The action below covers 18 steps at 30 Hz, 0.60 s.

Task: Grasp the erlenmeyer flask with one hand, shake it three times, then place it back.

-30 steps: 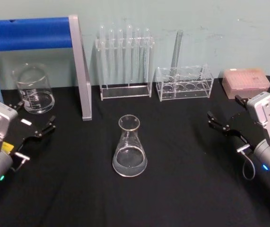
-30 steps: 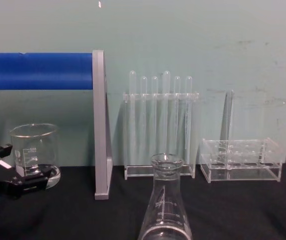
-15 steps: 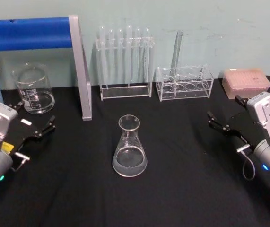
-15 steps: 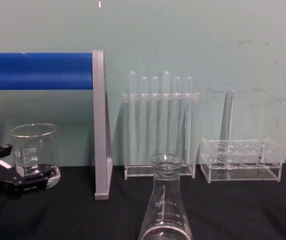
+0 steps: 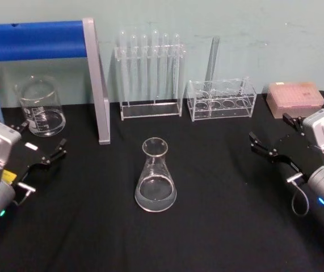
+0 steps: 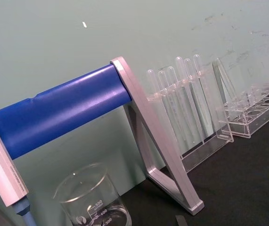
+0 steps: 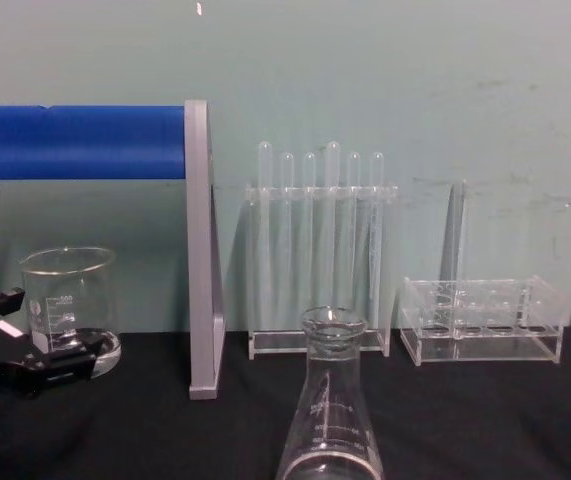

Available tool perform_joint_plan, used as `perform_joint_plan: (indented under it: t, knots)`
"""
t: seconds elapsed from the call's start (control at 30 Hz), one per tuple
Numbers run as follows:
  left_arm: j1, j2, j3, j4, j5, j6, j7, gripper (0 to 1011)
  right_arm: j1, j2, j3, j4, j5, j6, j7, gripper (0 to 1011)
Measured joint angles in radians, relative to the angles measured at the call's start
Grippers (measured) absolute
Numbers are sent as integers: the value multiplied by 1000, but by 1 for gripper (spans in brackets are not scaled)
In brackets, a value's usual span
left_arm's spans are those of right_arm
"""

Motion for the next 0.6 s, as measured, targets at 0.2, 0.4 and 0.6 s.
perform_joint_plan:
  t: [0.2,0.4,0.6]
  knots:
    - [0,0,0,0,0,0,0,1001,-56,16,38,-66,49,1,44,1000]
    - [0,0,0,0,0,0,0,1001,-114,26,66,-132,99,8,93,1000]
    - [0,0,0,0,0,0,0,1001,-151,24,76,-175,136,17,141,1000]
